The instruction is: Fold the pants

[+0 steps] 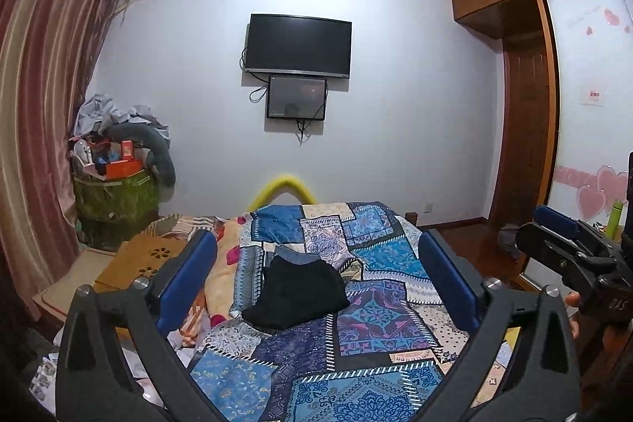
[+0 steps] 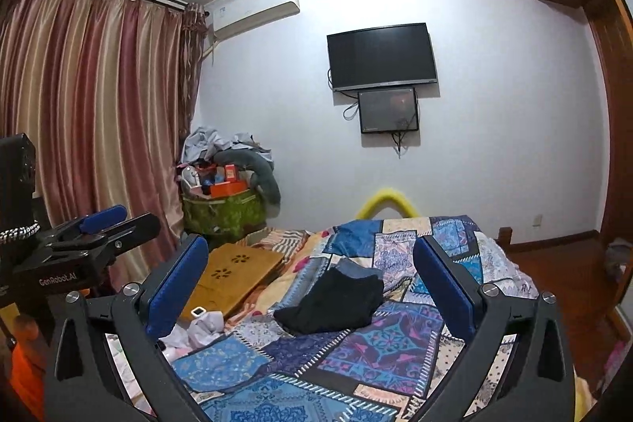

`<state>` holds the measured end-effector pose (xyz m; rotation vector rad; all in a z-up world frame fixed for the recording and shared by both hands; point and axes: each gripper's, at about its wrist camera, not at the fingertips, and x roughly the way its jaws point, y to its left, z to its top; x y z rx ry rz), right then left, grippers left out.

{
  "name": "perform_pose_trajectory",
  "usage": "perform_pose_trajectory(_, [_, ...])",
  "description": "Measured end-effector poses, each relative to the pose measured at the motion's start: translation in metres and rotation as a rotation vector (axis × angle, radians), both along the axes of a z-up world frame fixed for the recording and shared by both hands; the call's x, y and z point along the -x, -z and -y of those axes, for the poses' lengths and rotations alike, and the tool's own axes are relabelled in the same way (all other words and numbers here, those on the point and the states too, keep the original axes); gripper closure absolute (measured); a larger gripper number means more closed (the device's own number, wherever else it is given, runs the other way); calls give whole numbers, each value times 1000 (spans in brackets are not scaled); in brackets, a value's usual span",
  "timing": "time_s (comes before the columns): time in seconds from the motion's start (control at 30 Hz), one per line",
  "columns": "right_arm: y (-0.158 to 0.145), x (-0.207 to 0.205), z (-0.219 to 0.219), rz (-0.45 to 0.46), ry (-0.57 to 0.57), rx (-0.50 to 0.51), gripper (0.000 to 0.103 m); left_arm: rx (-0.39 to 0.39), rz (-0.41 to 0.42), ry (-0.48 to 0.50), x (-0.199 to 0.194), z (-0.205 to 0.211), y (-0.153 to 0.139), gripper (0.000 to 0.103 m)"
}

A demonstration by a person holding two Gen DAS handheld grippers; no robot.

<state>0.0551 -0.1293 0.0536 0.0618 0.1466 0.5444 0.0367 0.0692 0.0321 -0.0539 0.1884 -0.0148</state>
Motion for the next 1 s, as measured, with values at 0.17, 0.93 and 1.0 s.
perform_pose_trajectory(0.17, [2, 0, 0, -11, 3, 4, 0, -4, -7, -7, -2, 0, 3, 0])
perform_pose_trajectory(0.93, [0, 0, 0, -31, 22, -6, 0, 3, -34, 10, -14, 4, 12, 0])
perform_pose_trajectory(1.0, [1, 1, 0, -32, 22, -4, 0, 4, -34, 12, -14, 4, 12, 0])
